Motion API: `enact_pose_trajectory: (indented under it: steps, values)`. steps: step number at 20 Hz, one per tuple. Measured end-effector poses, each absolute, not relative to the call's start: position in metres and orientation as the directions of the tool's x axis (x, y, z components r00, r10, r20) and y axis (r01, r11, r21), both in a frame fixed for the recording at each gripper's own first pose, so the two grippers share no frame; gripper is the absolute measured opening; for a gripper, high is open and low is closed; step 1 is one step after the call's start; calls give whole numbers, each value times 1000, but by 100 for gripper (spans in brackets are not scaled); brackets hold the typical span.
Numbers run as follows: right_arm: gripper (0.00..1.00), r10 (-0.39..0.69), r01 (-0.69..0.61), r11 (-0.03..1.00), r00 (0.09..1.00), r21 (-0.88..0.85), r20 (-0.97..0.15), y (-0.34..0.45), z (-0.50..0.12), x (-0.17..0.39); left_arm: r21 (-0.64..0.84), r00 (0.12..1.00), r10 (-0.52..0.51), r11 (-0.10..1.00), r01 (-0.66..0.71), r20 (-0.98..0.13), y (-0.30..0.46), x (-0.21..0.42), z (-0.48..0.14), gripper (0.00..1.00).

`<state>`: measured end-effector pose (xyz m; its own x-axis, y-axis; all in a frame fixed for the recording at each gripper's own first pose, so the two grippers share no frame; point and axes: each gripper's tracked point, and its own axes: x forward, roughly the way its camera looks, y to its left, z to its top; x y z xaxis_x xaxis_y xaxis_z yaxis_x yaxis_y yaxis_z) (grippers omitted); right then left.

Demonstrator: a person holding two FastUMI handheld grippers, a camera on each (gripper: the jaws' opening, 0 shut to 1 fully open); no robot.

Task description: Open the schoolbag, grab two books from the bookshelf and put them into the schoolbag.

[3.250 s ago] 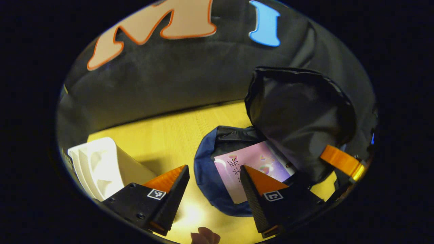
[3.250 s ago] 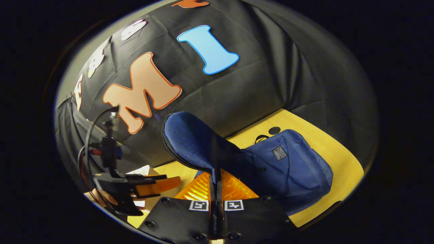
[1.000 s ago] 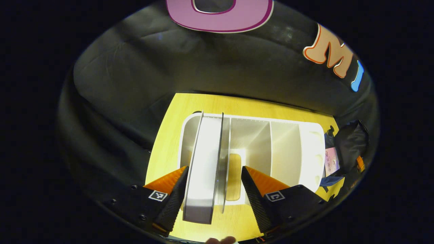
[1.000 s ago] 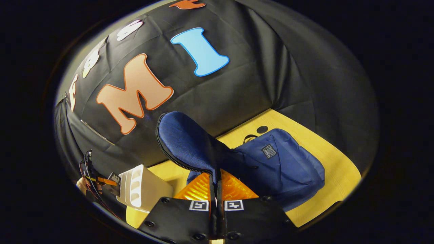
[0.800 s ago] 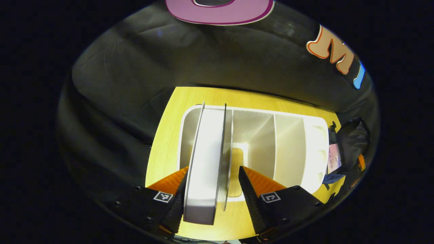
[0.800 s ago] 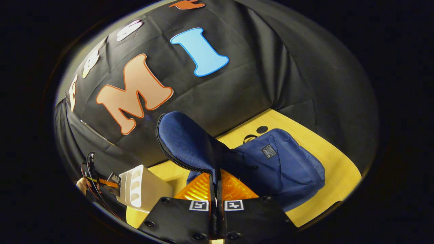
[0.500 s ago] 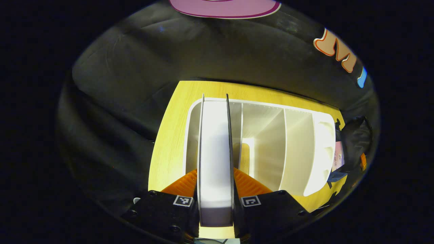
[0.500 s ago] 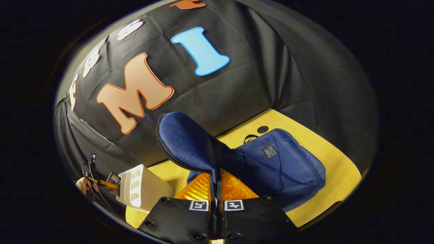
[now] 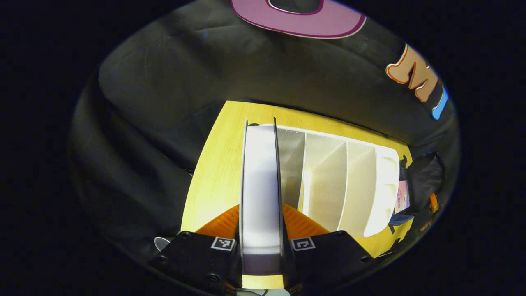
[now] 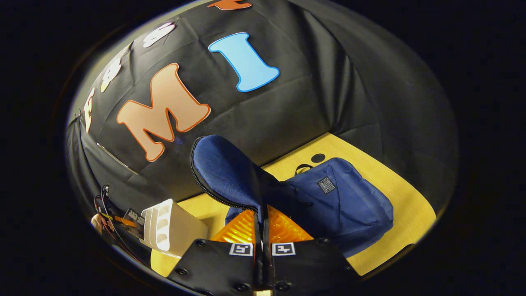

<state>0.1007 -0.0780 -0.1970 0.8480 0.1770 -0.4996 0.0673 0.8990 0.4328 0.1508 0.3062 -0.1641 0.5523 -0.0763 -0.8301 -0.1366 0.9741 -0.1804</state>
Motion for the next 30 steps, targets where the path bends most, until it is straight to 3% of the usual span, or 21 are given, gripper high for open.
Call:
enact_pose_trajectory:
  steps: [11, 16, 19, 23, 26, 30]
  values:
    - [4, 180, 69, 897, 845, 437, -504, -79, -197, 102, -450, 708, -175, 865, -221, -684, 348, 141, -78, 35]
    - [3, 183, 70, 897, 840, 436, -512, -78, -198, 103, -689, 845, -208, 686, -232, -492, 384, 123, -19, 35]
    - [3, 185, 73, 896, 836, 438, -517, -77, -198, 103, -851, 915, -232, 492, -183, -331, 390, 114, 3, 34]
    - [3, 181, 82, 894, 835, 441, -520, -79, -199, 102, -926, 948, -198, 335, -173, -249, 392, 118, 10, 35]
    - [3, 180, 86, 891, 834, 445, -522, -79, -200, 101, -937, 955, -208, 321, -139, -213, 382, 122, 11, 34]
    - [4, 182, 78, 897, 833, 436, -523, -77, -201, 100, -955, 942, -296, 288, -68, -157, 331, 132, 11, 34]
